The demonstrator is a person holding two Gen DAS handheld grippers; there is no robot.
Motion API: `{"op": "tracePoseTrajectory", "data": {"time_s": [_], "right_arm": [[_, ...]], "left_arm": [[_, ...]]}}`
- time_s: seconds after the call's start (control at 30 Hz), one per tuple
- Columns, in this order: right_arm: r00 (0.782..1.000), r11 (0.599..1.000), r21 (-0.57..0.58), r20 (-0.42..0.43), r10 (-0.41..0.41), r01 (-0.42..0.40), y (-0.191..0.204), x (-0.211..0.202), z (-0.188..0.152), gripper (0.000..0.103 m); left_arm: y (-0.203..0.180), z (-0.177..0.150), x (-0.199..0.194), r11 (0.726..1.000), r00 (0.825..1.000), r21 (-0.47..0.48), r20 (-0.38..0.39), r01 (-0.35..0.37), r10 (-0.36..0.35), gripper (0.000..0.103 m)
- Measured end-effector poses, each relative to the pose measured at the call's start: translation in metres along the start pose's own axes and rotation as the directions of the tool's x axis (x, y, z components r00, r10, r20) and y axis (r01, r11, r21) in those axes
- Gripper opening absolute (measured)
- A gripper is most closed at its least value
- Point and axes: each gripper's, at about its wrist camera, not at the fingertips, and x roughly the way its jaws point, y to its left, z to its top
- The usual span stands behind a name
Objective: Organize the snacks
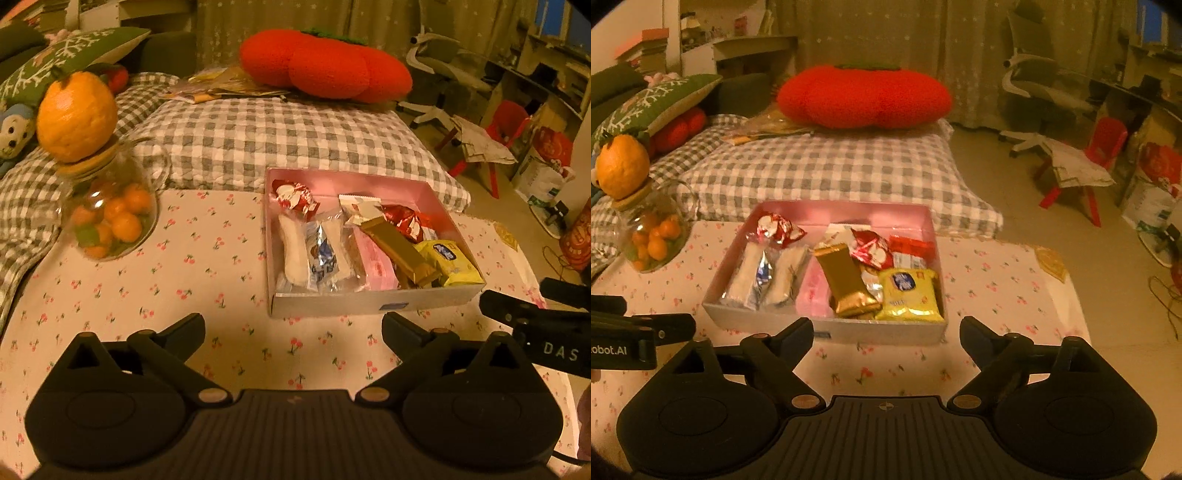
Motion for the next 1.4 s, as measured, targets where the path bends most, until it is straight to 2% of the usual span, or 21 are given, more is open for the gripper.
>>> {"op": "tracePoseTrajectory", "data": {"time_s": [0.23, 0.4, 0.57, 0.73, 0.83, 0.97, 1.4], "right_arm": [[0.999, 1.0, 0.01, -0.035, -0.011, 0.011, -0.002, -0.011, -0.007, 0.089], [0.999, 0.999, 0.027, -0.041, -0.03, 0.032, -0.004, -0.018, -0.007, 0.093], [0.998, 0.999, 0.028, -0.055, -0.041, 0.042, -0.003, -0.022, -0.013, 0.094], [0.998, 0.999, 0.023, -0.059, -0.033, 0.034, 0.001, -0.031, -0.017, 0.094], [0.999, 0.999, 0.027, -0.049, -0.022, 0.024, 0.005, -0.038, -0.02, 0.094], [0.999, 0.999, 0.014, -0.032, -0.03, 0.031, 0.01, -0.045, -0.022, 0.095], [0.998, 0.999, -0.012, -0.06, -0.034, 0.033, 0.015, -0.043, -0.035, 0.095]], "left_arm": [[-0.004, -0.01, -0.01, 1.0, 1.0, 0.006, -0.019, -0.007, 0.007, 0.103], [-0.004, -0.012, -0.019, 1.0, 0.999, -0.005, -0.026, -0.02, 0.02, 0.103], [-0.005, -0.015, -0.029, 0.999, 0.999, -0.013, -0.02, -0.049, 0.048, 0.103], [-0.008, -0.024, -0.036, 0.993, 0.993, -0.013, 0.002, -0.118, 0.118, 0.103], [-0.009, -0.028, -0.04, 0.992, 0.992, -0.03, 0.013, -0.126, 0.126, 0.103], [-0.014, -0.034, -0.039, 0.988, 0.988, -0.024, -0.023, -0.152, 0.152, 0.103], [-0.014, -0.041, -0.042, 0.981, 0.981, -0.042, -0.018, -0.192, 0.191, 0.103]]}}
